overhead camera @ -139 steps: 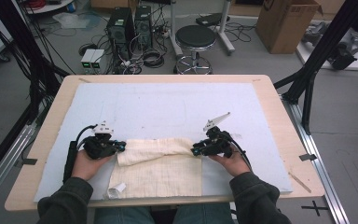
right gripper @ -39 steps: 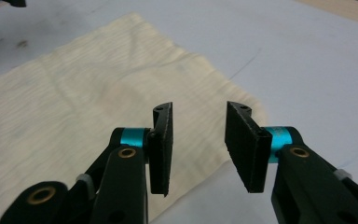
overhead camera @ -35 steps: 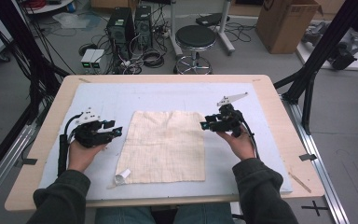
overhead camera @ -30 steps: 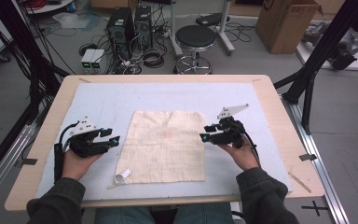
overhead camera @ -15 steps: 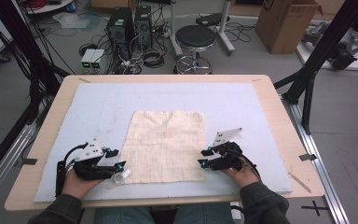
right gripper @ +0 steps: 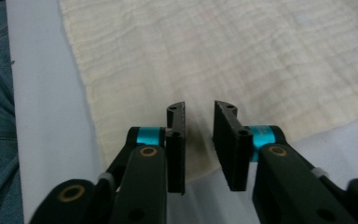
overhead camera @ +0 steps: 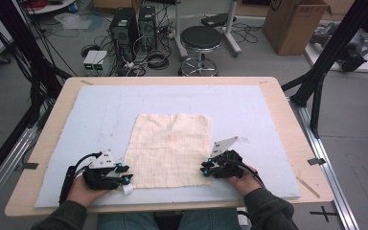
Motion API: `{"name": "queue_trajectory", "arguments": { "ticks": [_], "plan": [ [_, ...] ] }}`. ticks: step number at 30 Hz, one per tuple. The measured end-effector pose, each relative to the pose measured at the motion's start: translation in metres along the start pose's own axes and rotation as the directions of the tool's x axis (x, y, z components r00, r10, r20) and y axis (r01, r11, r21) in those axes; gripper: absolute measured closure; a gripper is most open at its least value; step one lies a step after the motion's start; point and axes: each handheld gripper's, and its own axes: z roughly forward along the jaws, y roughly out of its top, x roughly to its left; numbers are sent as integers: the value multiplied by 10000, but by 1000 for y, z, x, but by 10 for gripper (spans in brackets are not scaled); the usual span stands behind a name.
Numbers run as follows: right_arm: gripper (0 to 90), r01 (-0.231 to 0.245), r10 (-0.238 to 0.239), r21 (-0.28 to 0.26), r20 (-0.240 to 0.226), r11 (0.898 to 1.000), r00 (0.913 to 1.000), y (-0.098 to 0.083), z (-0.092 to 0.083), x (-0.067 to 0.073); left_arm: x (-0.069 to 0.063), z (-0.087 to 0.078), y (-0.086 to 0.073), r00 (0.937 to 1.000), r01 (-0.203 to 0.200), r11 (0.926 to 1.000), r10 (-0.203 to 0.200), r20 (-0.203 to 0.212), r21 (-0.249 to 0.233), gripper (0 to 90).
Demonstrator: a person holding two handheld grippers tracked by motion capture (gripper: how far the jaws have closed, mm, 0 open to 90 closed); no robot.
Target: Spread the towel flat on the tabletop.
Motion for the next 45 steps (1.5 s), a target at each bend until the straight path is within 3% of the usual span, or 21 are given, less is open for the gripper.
{"name": "queue_trajectory", "arguments": {
  "ticks": [4,8,12,26,39,41,45],
  "plan": [
    [867,-164,164,11,-157,9999,9997,0,0,-4,0,1,0,10000,-41,10000,41,-18,-55,728],
    [879,-282,285,123,-244,9995,9993,-1,-3,-5,-3,3,3,9998,-202,9998,202,53,-10,845],
    [882,-249,253,152,-269,9996,9993,-3,-6,-6,-5,5,5,9994,-316,9995,316,138,-19,878],
    [883,-385,386,81,-205,9992,9990,-13,-22,-7,-12,9,14,9972,-557,9979,572,489,-316,882],
    [877,-492,492,19,-232,9988,9985,-20,-30,-3,-14,10,15,9955,-518,9979,547,772,-391,882],
    [836,-586,583,-99,-272,9982,9979,-20,-30,-4,-14,10,15,9950,-535,9976,569,823,-428,875],
    [733,-823,806,-498,-364,9954,9961,-20,-31,-7,-13,7,16,9962,-332,9977,377,782,-588,771]
  ]
}}
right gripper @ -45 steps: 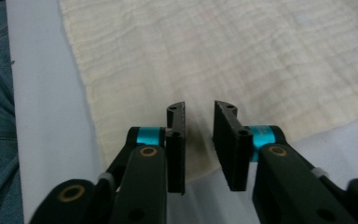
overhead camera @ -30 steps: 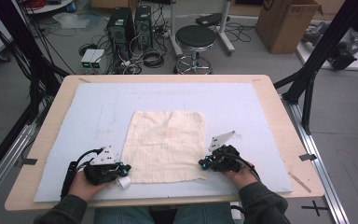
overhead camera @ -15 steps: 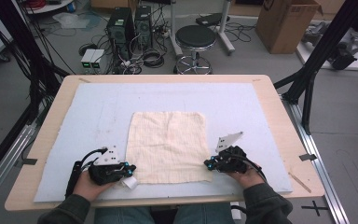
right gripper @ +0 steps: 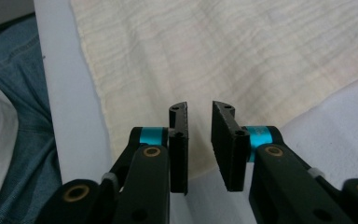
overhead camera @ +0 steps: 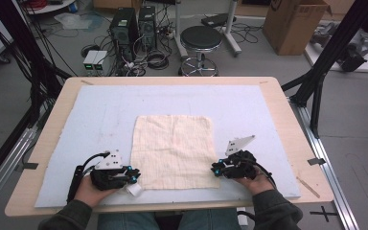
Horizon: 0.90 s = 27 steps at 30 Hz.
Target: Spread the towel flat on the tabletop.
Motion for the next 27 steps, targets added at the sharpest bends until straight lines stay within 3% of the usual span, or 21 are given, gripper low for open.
{"name": "queue_trajectory", "arguments": {
  "ticks": [10,18,27],
  "plan": [
    [618,-529,543,-790,148,9955,9984,3,-4,-8,7,-8,1,9980,467,9976,-487,-394,-510,677],
    [516,-962,1035,-1551,400,9832,9938,4,-10,-12,10,-11,2,9953,694,9942,-746,-623,-824,638],
    [452,-1043,1170,-1790,621,9783,9912,6,-10,-14,11,-14,6,9925,839,9900,-932,-795,-1134,610]
  ]
}}
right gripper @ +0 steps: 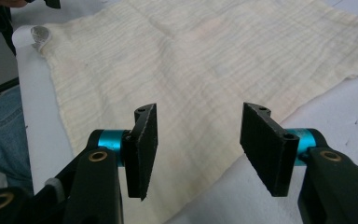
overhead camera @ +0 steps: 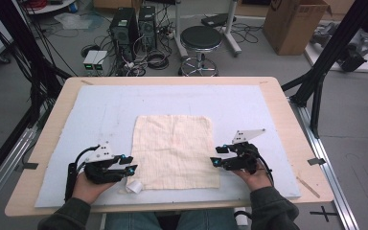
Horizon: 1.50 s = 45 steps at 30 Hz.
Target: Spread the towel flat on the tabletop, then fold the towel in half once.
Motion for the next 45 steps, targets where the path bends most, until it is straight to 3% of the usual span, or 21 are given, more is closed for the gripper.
{"name": "queue_trajectory", "arguments": {
  "ticks": [11,25,45],
  "plan": [
    [367,-195,208,-293,451,9994,9988,2,-2,-3,1,3,5,9993,290,9992,-297,-247,-274,534],
    [313,-226,247,-337,630,9992,9977,6,2,-4,2,6,10,9972,530,9975,-553,-497,-472,459],
    [304,-147,158,-167,667,9998,9976,7,5,-3,3,7,11,9975,458,9985,-472,-519,-284,439]
  ]
}}
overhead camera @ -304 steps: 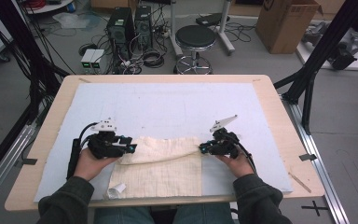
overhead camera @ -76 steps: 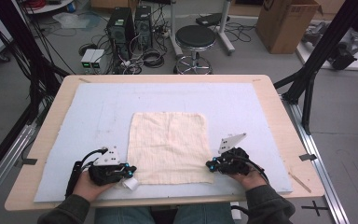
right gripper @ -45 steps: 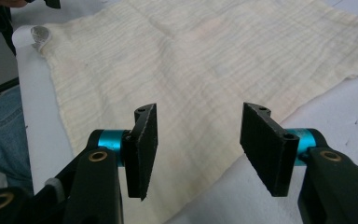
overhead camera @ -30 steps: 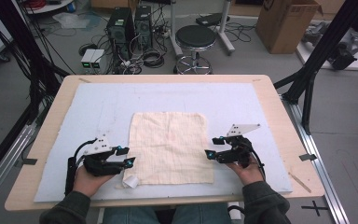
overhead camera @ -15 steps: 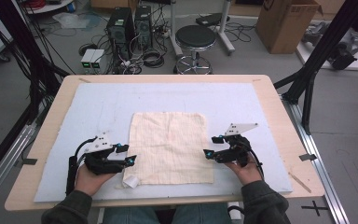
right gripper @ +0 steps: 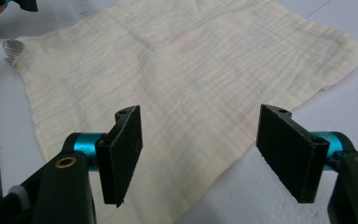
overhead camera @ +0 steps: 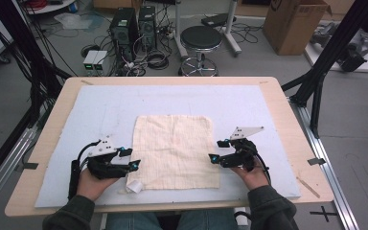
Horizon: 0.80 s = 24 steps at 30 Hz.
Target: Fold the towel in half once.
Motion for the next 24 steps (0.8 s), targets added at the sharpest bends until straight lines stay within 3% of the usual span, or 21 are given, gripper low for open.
{"name": "queue_trajectory", "arguments": {
  "ticks": [9,15,24],
  "plan": [
    [266,-112,112,69,79,9999,9999,2,3,-6,8,2,2,9997,223,9997,-223,-50,67,433],
    [252,-164,163,30,173,9999,9997,6,4,-13,16,6,11,9991,408,9992,-408,-95,-12,433],
    [235,-460,461,-48,368,9989,9983,19,5,-31,30,16,23,9964,830,9965,-830,-151,30,442]
  ]
}}
